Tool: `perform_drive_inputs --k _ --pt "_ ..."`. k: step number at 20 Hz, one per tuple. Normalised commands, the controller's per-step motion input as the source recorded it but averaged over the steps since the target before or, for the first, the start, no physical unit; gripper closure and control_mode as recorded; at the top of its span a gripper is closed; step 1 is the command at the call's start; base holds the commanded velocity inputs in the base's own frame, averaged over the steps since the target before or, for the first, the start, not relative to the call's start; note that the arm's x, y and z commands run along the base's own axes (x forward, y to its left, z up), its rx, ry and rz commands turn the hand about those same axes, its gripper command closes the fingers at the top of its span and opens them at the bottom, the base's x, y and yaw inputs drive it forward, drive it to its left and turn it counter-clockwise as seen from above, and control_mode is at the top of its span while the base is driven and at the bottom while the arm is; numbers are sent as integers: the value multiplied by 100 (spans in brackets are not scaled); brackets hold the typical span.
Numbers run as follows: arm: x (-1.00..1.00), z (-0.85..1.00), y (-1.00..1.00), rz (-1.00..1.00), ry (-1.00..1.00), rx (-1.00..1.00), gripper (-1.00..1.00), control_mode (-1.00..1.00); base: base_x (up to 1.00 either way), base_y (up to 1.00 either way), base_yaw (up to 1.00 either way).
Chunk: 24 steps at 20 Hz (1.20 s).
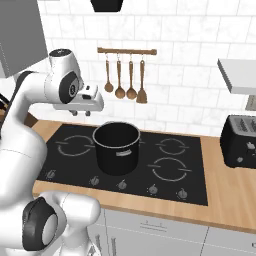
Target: Pick the kettle from the counter and place it on a stove burner. Then turn the burner on.
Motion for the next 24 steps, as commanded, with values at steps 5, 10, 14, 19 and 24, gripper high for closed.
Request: perform_drive_inputs --k 5,10,14,19,24 --pt "-18 -1 54 -1 0 1 -100 -100 0 0 0" --pt "-16 0 100 -7 -6 0 -100 -100 0 0 0" --pt "-23 0 100 -7 -6 6 -100 -100 0 0 0" --pt "-32 0 100 -3 -3 10 -100 -100 0 0 0" --pt "-20 -1 100 -1 0 7 -100 -100 0 0 0"
